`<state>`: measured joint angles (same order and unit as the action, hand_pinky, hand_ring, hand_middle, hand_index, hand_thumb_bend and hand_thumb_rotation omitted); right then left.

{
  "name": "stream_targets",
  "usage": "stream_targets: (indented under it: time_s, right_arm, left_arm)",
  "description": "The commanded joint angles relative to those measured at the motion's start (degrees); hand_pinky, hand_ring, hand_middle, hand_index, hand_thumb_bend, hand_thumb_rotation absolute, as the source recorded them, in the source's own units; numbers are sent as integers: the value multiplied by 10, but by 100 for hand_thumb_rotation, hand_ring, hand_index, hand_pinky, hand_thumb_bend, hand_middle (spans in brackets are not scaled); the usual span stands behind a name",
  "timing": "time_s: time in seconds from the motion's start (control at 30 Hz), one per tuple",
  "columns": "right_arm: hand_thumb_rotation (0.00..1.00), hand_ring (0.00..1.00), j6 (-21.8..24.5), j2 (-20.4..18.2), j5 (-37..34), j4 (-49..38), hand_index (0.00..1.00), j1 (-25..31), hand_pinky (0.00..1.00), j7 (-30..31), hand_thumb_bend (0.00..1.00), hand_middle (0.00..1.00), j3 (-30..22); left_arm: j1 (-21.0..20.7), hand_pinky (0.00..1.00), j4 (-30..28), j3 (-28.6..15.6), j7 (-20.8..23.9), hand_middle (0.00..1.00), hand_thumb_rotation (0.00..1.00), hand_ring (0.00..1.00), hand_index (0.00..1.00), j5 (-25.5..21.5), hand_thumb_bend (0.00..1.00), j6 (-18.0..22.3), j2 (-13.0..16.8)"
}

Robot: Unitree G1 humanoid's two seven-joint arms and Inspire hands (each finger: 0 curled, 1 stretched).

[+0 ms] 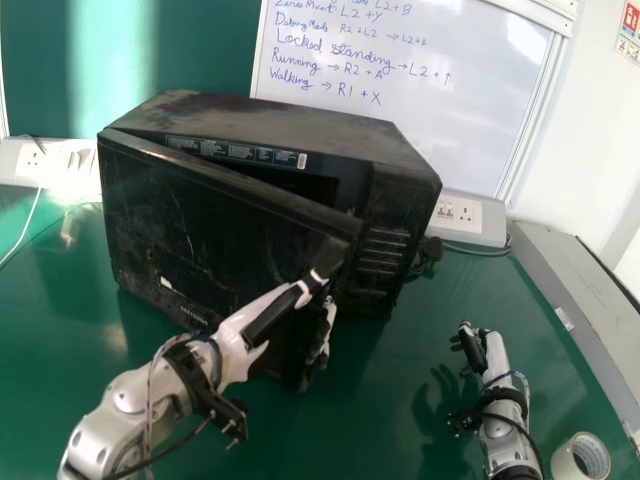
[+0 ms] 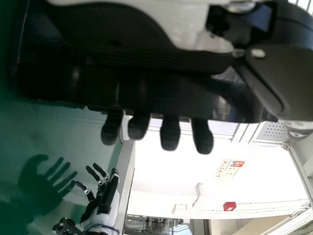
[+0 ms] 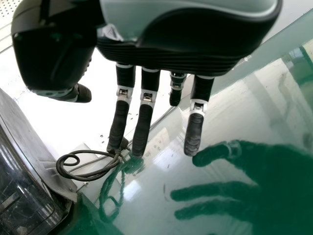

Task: Open the door of oven

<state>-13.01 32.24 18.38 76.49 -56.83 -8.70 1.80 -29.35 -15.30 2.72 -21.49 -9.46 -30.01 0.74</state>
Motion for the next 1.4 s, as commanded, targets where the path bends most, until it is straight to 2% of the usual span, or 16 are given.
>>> stream_targets:
  time_s: [0.0,0.13,0.33,0.4,0.57,0.7,0.87,1.0,1.1,1.17,1.37]
  right_arm:
    - [14,43,1,4,-6,6,48,-1,37,5,52,49,-7]
    - [14,43,4,4,0,6,49,-4,37,4,52,49,-3]
    - [14,45,11,3,-8,6,49,-6,40,12,52,51,-12]
    - [14,45,10,3,-7,6,49,-7,40,12,52,51,-12]
    - [14,45,7,5,-3,6,49,-6,40,12,52,50,-12]
    - [14,45,9,5,-7,5,49,-7,39,16,52,51,-16]
    - [14,45,3,8,-6,4,49,-5,40,21,51,51,-18]
    - [14,44,5,7,-11,4,49,-5,39,22,51,50,-24]
    - [14,44,4,7,-11,4,49,-4,39,25,51,50,-24]
    - [14,44,7,8,-4,4,49,-5,38,22,51,50,-17]
    - [14,44,8,13,12,5,49,-7,38,21,52,51,-2]
  left_arm:
    - [9,1,-42,-9,5,10,61,5,12,-41,67,-4,-10]
    - [25,1,-67,-8,4,10,62,5,11,-43,69,-31,3]
    - [44,1,-100,-16,-14,10,65,6,11,-72,66,-59,34]
    - [53,2,-110,-19,-21,10,66,6,11,-80,64,-52,44]
    - [67,1,-126,-39,-26,10,61,5,11,-110,63,-44,51]
    - [70,2,-145,-57,-36,9,62,5,10,-115,59,-6,67]
    - [82,0,-178,-84,-22,8,54,4,10,-157,58,-30,59]
    - [96,0,-214,-97,-2,8,52,4,10,-185,59,-74,56]
    - [107,0,-241,-107,3,8,55,4,10,-193,57,-91,69]
    - [108,0,-254,-125,11,8,54,3,10,-215,57,-115,75]
    - [124,0,-272,-158,15,7,53,3,9,-239,59,-131,92]
